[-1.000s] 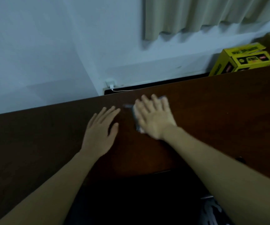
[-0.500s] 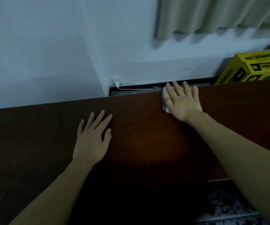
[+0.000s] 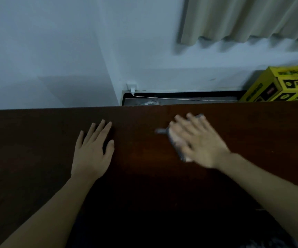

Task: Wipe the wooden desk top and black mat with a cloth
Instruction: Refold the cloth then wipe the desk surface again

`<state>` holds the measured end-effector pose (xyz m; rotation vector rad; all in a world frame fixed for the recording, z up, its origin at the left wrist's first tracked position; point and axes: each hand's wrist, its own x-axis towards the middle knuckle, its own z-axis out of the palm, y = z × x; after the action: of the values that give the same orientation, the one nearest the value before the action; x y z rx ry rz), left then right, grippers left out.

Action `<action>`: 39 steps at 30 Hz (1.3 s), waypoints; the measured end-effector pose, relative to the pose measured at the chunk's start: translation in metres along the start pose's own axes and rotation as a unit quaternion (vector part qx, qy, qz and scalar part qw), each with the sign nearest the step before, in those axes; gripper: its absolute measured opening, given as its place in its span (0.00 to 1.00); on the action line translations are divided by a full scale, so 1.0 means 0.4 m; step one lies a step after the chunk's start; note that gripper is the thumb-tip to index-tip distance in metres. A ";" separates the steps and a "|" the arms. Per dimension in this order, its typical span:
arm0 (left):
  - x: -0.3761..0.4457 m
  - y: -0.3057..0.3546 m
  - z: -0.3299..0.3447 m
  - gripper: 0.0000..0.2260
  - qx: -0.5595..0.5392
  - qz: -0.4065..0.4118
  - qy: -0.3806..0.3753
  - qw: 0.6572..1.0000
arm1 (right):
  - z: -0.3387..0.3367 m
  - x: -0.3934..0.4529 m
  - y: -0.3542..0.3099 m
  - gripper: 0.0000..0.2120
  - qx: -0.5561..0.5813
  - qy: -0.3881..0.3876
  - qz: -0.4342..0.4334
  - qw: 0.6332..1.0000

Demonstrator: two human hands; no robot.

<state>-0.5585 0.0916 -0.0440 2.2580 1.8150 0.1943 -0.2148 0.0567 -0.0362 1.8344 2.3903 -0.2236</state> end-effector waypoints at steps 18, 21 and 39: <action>-0.018 0.010 0.002 0.27 0.016 -0.056 0.073 0.996 | 0.011 -0.088 -0.149 0.29 0.014 -0.044 -0.224 0.974; -0.018 0.011 -0.001 0.27 0.008 -0.054 0.068 0.996 | 0.009 -0.064 -0.004 0.31 -0.017 -0.035 -0.147 0.988; -0.019 0.001 0.001 0.26 -0.013 -0.037 0.056 0.998 | 0.019 -0.113 -0.160 0.30 0.016 -0.045 -0.190 0.981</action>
<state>-0.5597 0.0841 -0.0441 2.1998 1.9356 0.3339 -0.2649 -0.0039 -0.0326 1.3296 2.6629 -0.3736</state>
